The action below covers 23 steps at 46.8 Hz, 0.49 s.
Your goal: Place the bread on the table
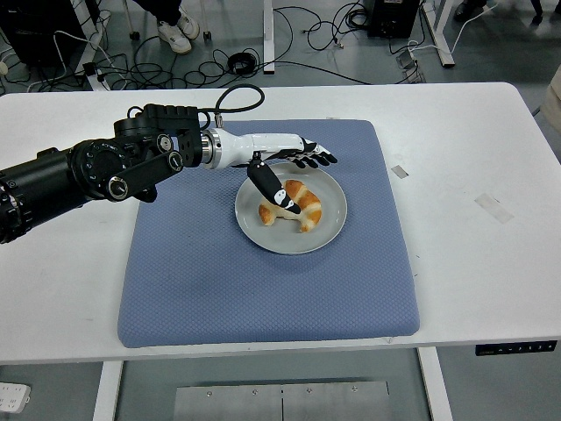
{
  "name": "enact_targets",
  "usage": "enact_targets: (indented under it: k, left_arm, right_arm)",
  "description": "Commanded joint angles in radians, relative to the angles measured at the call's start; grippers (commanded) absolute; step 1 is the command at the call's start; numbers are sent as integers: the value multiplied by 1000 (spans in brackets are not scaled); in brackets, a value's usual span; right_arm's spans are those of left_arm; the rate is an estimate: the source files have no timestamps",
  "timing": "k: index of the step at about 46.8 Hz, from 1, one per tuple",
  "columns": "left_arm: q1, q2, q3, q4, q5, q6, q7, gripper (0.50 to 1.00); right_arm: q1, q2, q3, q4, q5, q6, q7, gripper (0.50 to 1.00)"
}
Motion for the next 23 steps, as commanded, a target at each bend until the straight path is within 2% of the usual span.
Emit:
enact_targets:
  k: [1, 11, 23]
  left_arm:
    - [8, 1, 7, 0, 2, 0, 0, 901]
    - [23, 1, 19, 0, 2, 0, 0, 898]
    - [28, 4, 21, 0, 2, 0, 0, 845]
  right_arm:
    - [0, 0, 0, 0, 0, 0, 0, 1000]
    - [0, 0, 0, 0, 0, 0, 0, 1000]
    - [0, 0, 0, 0, 0, 0, 2, 1000]
